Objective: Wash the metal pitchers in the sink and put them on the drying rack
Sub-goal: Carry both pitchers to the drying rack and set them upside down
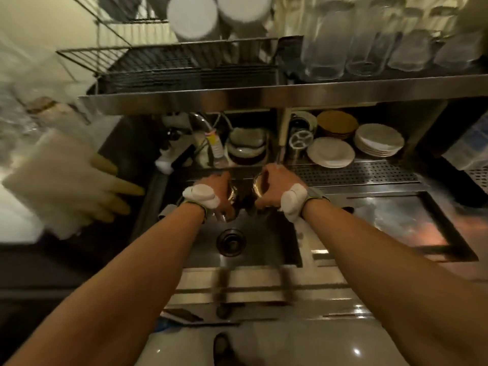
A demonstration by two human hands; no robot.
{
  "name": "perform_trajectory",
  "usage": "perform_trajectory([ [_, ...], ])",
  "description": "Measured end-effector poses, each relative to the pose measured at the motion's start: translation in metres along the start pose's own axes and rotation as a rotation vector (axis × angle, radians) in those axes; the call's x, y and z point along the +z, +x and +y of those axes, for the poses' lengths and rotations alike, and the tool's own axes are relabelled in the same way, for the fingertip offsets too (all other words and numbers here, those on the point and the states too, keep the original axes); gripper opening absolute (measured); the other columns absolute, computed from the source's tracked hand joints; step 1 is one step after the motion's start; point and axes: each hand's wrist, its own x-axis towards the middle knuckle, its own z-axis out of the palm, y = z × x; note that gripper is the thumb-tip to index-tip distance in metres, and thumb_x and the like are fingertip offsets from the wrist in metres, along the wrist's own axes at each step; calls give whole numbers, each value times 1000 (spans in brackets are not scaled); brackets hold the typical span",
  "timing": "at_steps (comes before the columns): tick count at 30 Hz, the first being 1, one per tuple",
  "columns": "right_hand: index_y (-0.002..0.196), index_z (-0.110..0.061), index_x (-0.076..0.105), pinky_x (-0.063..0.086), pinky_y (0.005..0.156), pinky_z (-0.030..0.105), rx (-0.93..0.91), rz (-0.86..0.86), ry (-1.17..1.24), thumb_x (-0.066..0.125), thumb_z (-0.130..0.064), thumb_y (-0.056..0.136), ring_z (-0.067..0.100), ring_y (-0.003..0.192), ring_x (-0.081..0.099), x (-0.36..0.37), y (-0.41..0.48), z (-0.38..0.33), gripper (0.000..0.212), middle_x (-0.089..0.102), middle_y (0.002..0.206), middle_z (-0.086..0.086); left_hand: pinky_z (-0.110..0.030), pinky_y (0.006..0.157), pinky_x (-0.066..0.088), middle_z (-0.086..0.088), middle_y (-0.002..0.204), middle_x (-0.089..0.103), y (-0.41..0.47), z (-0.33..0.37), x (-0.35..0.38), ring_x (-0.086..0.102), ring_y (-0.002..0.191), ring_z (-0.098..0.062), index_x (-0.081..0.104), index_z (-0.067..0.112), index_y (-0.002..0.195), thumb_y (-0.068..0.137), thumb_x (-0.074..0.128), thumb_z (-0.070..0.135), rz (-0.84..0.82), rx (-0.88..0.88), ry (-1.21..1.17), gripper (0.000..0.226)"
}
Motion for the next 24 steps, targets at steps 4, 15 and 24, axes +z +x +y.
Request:
perform_trajectory([
  [4, 126, -16, 38, 50, 84, 41, 79, -94, -98, 80, -51, 49, 36, 106, 53, 49, 17, -19, 95, 52, 120, 13, -39, 83, 52, -10, 124, 56, -4, -63, 30, 60, 106, -35, 44, 19, 127, 53, 79, 54, -25, -85, 43, 89],
  [15, 135, -16, 30, 47, 90, 47, 239, -217, -110, 83, -46, 51, 42, 116, 44, 100, 54, -37, 103, 44, 129, 16, -38, 83, 52, -10, 123, 54, 37, -120, 62, 60, 105, -34, 44, 17, 127, 47, 82, 48, -113, -141, -53, 94],
  [24, 123, -17, 38, 49, 85, 44, 280, -228, -104, 82, -49, 51, 39, 108, 53, 118, 59, -13, 90, 52, 120, 16, -40, 84, 52, -12, 124, 54, 55, -98, 91, 58, 108, -35, 38, 18, 134, 52, 78, 53, -117, -206, -112, 97],
])
